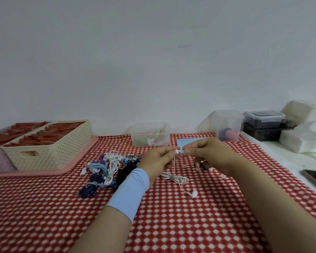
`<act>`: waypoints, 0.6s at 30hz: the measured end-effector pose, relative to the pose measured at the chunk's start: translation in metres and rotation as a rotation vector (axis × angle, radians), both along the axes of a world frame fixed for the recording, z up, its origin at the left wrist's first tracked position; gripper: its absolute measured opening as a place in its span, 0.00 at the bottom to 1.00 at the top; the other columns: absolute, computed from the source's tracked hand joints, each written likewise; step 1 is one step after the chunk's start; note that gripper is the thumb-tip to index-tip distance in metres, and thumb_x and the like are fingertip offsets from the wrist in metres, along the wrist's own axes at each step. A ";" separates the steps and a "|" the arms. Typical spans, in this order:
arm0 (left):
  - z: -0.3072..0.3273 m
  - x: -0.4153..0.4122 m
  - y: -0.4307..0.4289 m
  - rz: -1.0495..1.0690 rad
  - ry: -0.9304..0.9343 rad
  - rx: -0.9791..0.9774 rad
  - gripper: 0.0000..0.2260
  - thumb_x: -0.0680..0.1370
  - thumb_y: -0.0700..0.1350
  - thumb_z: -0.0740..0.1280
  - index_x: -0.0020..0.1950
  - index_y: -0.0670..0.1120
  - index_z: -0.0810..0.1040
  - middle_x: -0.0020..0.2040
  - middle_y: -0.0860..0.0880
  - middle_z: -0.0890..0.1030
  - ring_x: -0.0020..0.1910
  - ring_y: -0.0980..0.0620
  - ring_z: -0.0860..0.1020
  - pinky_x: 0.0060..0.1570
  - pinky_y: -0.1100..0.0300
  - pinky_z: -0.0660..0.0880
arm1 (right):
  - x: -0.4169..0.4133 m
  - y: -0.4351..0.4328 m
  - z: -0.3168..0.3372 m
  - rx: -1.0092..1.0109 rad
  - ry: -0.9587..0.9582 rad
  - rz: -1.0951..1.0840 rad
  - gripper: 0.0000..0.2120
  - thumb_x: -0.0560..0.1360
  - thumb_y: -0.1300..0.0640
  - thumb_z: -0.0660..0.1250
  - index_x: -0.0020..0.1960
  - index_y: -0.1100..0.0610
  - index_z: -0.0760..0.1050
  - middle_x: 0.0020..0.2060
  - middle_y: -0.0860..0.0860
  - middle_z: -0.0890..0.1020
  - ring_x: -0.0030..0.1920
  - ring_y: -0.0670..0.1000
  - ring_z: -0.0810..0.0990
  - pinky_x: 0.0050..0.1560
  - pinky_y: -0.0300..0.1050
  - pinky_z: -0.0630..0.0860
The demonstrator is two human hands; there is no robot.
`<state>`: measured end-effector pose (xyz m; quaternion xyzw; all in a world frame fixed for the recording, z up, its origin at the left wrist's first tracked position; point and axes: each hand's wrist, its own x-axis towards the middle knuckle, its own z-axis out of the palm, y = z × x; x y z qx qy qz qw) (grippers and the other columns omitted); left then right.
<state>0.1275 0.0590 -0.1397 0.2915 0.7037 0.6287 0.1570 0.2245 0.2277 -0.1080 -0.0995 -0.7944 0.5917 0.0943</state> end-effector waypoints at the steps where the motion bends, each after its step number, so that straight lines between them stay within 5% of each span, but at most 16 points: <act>1: 0.000 -0.001 0.000 0.000 -0.023 0.016 0.08 0.80 0.42 0.67 0.56 0.50 0.84 0.39 0.53 0.83 0.37 0.57 0.77 0.44 0.62 0.77 | 0.000 -0.001 0.000 -0.078 -0.003 0.021 0.06 0.76 0.58 0.72 0.50 0.59 0.86 0.36 0.52 0.85 0.29 0.48 0.75 0.25 0.36 0.68; 4: -0.001 -0.001 0.000 -0.031 -0.046 0.056 0.07 0.80 0.42 0.68 0.54 0.48 0.84 0.41 0.51 0.84 0.38 0.55 0.76 0.45 0.58 0.75 | -0.004 -0.004 -0.003 -0.206 -0.002 0.062 0.07 0.76 0.57 0.71 0.50 0.58 0.86 0.43 0.53 0.86 0.30 0.47 0.75 0.25 0.36 0.63; 8: 0.000 0.002 -0.001 -0.069 -0.052 0.098 0.06 0.79 0.42 0.68 0.50 0.49 0.85 0.40 0.50 0.85 0.37 0.54 0.75 0.45 0.55 0.73 | -0.007 -0.004 -0.004 -0.253 -0.015 0.044 0.05 0.75 0.58 0.71 0.47 0.57 0.86 0.38 0.52 0.84 0.30 0.46 0.75 0.25 0.37 0.59; 18: -0.001 -0.001 -0.003 -0.074 0.002 0.032 0.06 0.77 0.44 0.70 0.51 0.47 0.86 0.41 0.51 0.86 0.37 0.58 0.77 0.45 0.62 0.76 | -0.007 -0.002 -0.005 -0.229 -0.084 0.091 0.09 0.67 0.56 0.75 0.46 0.57 0.87 0.35 0.52 0.83 0.28 0.46 0.75 0.22 0.35 0.60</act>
